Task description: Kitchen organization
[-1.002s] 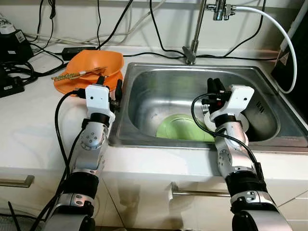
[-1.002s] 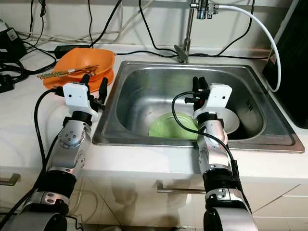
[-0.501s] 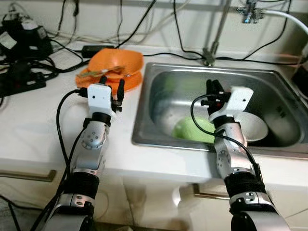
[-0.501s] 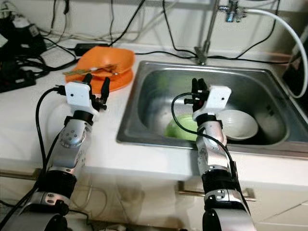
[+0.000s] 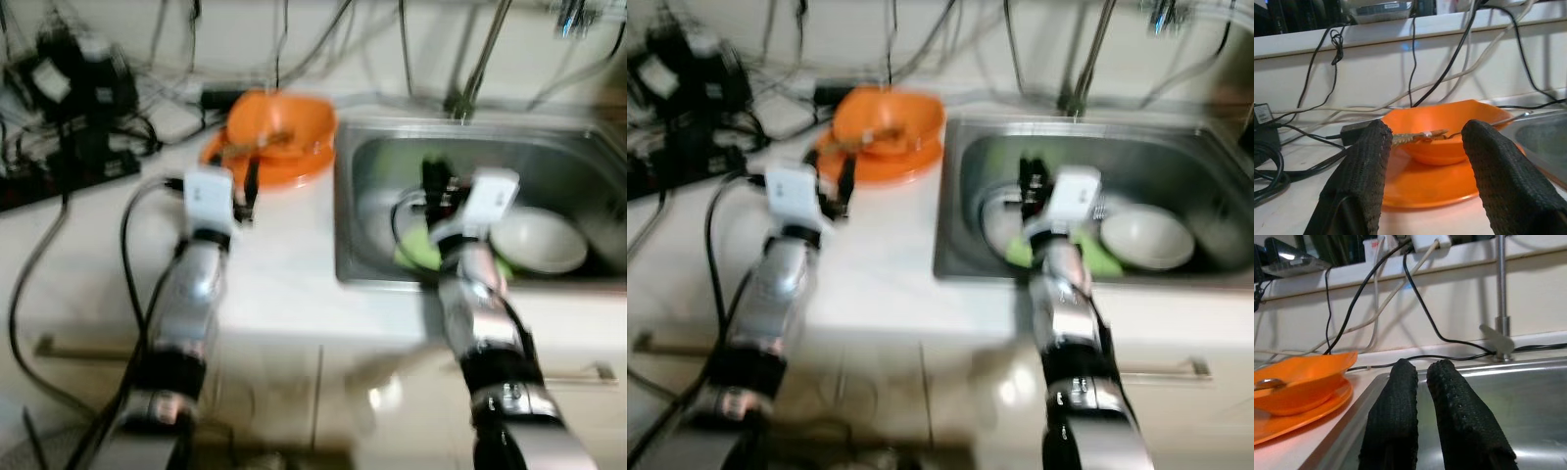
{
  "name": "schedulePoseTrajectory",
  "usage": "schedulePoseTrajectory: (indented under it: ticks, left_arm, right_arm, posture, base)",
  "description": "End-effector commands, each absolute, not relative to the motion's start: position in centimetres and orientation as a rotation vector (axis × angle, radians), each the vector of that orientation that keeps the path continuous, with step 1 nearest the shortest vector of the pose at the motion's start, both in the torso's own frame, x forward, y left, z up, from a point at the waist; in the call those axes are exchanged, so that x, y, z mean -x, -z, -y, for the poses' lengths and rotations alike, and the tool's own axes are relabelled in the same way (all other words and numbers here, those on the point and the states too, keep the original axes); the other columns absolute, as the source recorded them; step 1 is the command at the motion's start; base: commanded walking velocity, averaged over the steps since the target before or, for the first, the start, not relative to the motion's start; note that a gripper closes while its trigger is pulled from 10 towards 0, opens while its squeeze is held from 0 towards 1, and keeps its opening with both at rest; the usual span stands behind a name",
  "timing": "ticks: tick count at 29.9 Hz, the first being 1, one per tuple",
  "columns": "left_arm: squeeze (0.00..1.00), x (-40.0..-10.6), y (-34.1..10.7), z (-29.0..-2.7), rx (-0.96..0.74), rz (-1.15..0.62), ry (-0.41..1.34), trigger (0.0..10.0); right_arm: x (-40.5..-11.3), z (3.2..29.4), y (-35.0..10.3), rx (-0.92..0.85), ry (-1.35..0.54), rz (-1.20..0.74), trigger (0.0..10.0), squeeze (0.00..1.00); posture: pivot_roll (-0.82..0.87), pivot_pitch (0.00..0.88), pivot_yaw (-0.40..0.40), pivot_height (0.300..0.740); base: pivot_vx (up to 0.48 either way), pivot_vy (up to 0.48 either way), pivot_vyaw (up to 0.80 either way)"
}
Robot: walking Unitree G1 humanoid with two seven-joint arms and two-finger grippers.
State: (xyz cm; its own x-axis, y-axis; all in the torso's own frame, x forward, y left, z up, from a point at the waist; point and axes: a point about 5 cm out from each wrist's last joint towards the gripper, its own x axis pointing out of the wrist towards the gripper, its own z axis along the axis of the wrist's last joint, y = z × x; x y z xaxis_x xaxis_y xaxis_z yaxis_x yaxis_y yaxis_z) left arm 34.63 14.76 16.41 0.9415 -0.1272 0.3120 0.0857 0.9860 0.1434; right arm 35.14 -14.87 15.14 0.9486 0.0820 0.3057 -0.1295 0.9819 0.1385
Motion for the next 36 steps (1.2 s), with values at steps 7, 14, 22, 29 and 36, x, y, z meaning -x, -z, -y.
schedulePoseTrajectory:
  ticks: [7, 14, 22, 29, 36]
  left_arm:
    - [0.00, -34.7, -16.6, -14.4, -0.142, 0.326, 0.131, 10.0]
    - [0.00, -34.3, -16.3, -13.9, -0.139, 0.269, 0.250, 10.0]
    - [0.00, -34.7, -17.9, -13.9, -0.103, 0.303, 0.216, 10.0]
    - [0.00, -34.8, -17.7, -14.3, -0.098, 0.288, 0.183, 10.0]
    - [0.00, -34.6, -17.6, -14.4, -0.097, 0.286, 0.167, 10.0]
  right_arm:
    - [-35.0, 15.2, -14.4, -0.166, -0.096, 0.272, 10.0, 0.00]
    - [-35.0, 15.2, -14.4, -0.171, -0.089, 0.273, 10.0, 0.00]
    - [-35.0, 15.0, -14.3, -0.179, -0.089, 0.273, 10.0, 0.00]
    - [-35.0, 15.2, -14.3, -0.166, -0.083, 0.269, 10.0, 0.00]
    - [-35.0, 14.7, -14.2, -0.131, -0.121, 0.256, 10.0, 0.00]
  posture:
    - [0.05, 0.033, 0.021, 0.740]
    - [0.06, 0.039, 0.026, 0.740]
    - [0.06, 0.041, 0.031, 0.740]
    - [0.06, 0.041, 0.036, 0.740]
    - [0.06, 0.043, 0.028, 0.740]
  base:
    - [0.000, 0.000, 0.00]
    - [0.000, 0.000, 0.00]
    - [0.000, 0.000, 0.00]
    - [0.000, 0.000, 0.00]
    - [0.000, 0.000, 0.55]
